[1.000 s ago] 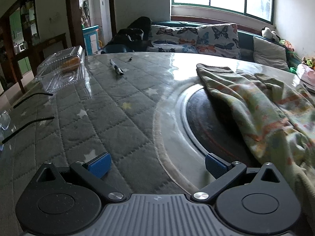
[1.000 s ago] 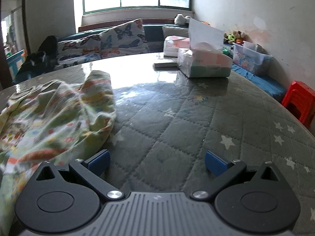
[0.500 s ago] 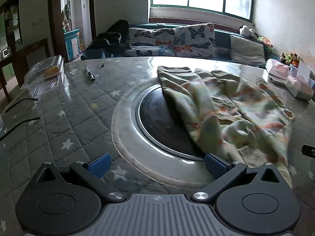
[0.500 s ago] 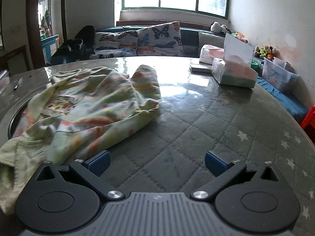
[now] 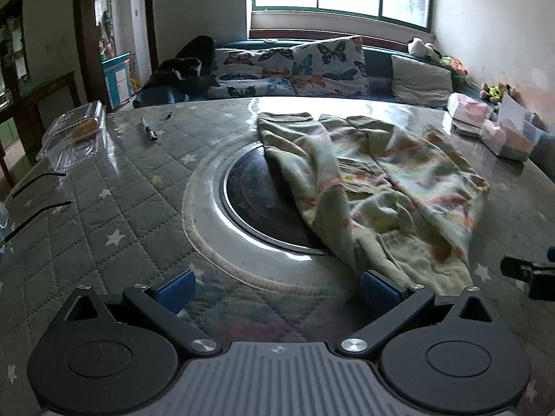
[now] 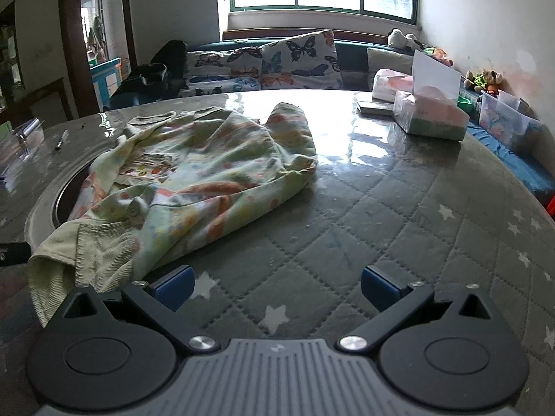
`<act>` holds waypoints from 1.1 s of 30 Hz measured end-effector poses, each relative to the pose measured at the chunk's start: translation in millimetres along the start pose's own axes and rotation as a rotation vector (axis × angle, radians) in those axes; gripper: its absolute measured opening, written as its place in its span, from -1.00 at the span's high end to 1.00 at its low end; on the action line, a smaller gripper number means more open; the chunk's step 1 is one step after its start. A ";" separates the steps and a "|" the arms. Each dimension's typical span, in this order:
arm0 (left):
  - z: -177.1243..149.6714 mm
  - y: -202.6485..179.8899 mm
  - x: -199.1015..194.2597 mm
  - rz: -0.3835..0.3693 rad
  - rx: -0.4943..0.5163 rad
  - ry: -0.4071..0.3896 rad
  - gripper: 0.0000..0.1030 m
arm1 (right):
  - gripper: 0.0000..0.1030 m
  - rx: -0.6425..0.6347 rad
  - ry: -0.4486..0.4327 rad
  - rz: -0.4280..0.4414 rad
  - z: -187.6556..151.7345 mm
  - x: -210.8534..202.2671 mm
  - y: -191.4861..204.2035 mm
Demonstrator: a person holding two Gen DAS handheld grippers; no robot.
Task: Fold clothes
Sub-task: 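Approach the crumpled pastel shirt with both grippers open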
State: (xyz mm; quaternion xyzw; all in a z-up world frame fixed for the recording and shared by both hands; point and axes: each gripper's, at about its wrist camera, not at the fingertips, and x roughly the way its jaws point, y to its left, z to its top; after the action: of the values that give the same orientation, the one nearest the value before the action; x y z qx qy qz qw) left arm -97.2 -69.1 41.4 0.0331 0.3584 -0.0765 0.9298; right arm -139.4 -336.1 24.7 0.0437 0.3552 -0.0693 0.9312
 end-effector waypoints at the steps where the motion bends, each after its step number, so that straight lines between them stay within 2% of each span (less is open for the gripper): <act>1: -1.1 -1.5 -0.8 -0.003 0.006 0.001 -1.00 | -1.00 -0.002 0.002 0.002 -0.7 -1.1 0.6; 16: -15.6 -22.7 -10.8 -0.045 0.086 0.020 -1.00 | -1.00 -0.016 0.027 0.023 -9.3 -7.3 13.1; 33: -21.3 -32.7 -11.6 -0.046 0.119 0.044 -1.00 | -1.00 -0.033 0.042 0.039 -12.5 -11.7 21.4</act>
State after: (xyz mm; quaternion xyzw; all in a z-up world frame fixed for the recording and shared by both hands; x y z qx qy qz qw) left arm -125.1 -97.5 33.1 0.0816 0.3741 -0.1182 0.9162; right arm -152.8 -312.2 23.8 0.0367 0.3747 -0.0445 0.9254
